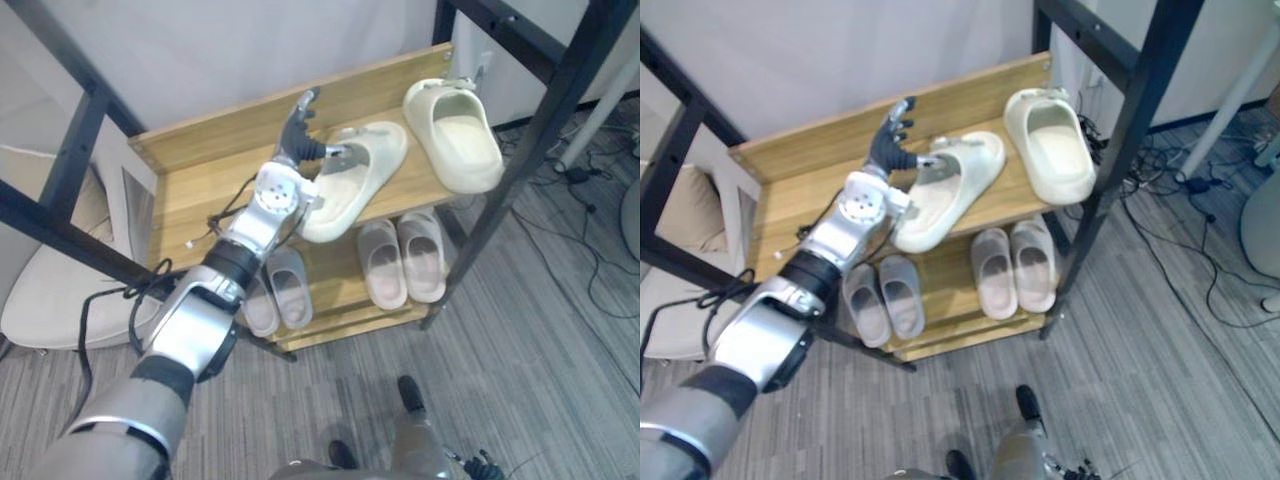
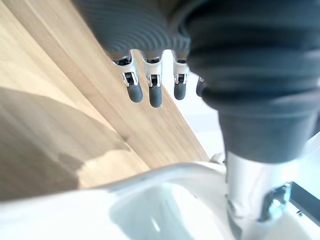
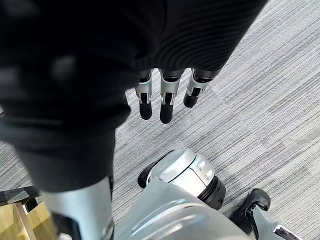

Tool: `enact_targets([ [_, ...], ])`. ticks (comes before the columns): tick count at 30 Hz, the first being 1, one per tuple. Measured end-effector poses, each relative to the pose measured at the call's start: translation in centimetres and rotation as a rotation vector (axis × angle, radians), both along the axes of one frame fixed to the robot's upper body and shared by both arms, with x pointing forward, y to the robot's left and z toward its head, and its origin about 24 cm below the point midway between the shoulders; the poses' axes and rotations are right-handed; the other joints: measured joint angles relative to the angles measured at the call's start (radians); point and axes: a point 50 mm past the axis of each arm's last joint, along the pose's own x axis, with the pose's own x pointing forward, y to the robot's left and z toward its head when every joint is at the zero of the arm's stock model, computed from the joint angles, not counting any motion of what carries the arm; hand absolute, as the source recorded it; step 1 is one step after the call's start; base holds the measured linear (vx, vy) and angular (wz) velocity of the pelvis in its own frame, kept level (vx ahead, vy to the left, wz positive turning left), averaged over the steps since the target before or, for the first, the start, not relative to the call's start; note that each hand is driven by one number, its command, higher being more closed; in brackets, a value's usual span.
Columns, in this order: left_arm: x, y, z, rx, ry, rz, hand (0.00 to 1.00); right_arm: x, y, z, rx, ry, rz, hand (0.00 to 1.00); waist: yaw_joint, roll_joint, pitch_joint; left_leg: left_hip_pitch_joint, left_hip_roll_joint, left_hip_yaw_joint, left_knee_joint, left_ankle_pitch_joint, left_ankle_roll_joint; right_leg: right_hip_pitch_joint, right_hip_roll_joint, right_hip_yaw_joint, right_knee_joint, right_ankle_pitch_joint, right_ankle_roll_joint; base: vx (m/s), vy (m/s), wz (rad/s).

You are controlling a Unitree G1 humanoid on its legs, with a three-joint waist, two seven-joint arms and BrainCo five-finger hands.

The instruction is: Organize the slippers on the shoe rack

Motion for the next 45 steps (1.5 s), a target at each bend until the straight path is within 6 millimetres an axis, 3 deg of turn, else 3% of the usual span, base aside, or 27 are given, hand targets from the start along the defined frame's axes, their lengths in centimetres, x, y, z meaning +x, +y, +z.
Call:
enact_targets([
  [10,-0.5,-0.8,1.9,-0.074,-0.064,-0.043,0.0,0.0,-0.1,0.0,-0.005,0.002,0.0,0.0,0.001,-0.002,-0.001,-0.005,-0.007,-0.022,-0.002,0.006,0.008,0.004,-0.01,-0.023,0.001,-0.002,0.002,0.01,0.0,0.06],
  [17,-2.3,-1.9,3.8,-0.195,-0.171,-0.156,0.0,-0.2,0.0,-0.1,-0.007,0.012,0.002,0.0,0.006,-0.003,-0.002,0.01,-0.008,-0.03,-0.004,0.007,0.01,0.025,-0.013,-0.031,-0.001,-0.003,0.003,0.0,0.001,0.01],
  [22,-3.7,-0.6,1.9,-0.308,-0.166,-0.161,0.0,-1.3,0.1,-0.3,-0.008,0.047,0.013,0.0,0.014,-0.012,-0.036,0.015,-0.008,-0.056,-0.016,0.021,0.008,0.041,-0.014,-0.056,-0.008,-0.005,-0.001,0.0,-0.017,0.15],
  [27,-4.2,1.8,-2.7,-0.377,-0.052,-0.083,0.0,-2.0,-0.2,-0.3,-0.015,0.068,0.024,0.0,0.032,-0.022,-0.042,0.051,0.002,-0.077,-0.038,0.033,-0.007,0.096,-0.007,-0.099,-0.042,-0.001,-0.027,-0.01,-0.04,0.12],
  [33,-4.9,3.3,-6.2,-0.43,0.06,-0.054,0.0,-1.9,-0.3,-0.2,-0.02,0.083,0.065,0.0,0.049,-0.029,-0.042,0.058,0.029,-0.108,-0.055,0.049,-0.027,0.11,0.017,-0.135,-0.042,-0.006,-0.043,0.01,-0.066,0.11],
  [45,-6.5,3.8,-9.2,-0.443,0.142,-0.079,0.0,-2.2,-0.1,-0.4,-0.008,0.096,0.073,0.0,0.063,-0.05,-0.033,0.088,0.059,-0.127,-0.076,0.055,-0.049,0.141,0.045,-0.164,-0.049,-0.017,-0.058,0.01,-0.051,0.05],
])
